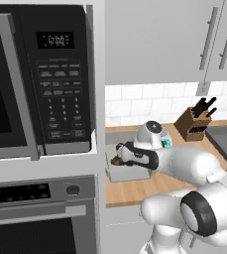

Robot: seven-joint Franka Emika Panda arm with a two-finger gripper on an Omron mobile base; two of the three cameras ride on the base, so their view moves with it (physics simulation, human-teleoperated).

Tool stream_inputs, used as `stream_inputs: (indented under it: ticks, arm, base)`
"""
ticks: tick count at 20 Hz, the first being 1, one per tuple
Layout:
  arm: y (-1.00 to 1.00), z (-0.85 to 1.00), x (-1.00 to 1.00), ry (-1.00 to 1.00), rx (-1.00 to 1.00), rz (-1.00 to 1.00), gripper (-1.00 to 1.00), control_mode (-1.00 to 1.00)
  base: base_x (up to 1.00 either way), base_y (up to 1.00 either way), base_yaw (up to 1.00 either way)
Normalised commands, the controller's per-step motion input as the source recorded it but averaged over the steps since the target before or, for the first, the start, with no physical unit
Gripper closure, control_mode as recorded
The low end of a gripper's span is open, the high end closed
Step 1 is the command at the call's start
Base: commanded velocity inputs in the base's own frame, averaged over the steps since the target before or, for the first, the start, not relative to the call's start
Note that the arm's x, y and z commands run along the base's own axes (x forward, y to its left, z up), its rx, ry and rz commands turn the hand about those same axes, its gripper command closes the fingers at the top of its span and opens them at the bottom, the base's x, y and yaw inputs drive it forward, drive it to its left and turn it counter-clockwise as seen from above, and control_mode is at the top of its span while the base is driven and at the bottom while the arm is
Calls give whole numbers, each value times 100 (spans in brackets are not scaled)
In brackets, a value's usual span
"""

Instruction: Place one cucumber and one steak in each tupperware on the nearby counter, to pack two identical lunches.

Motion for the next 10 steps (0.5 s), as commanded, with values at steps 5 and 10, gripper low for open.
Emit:
stream_inputs:
  ticks: [5,10]
  arm:
    - [-16,74,-30,0,0,0,-100,-100]
    - [-17,70,-35,0,0,0,-100,-100]
  base:
    - [0,0,0]
    - [0,0,0]
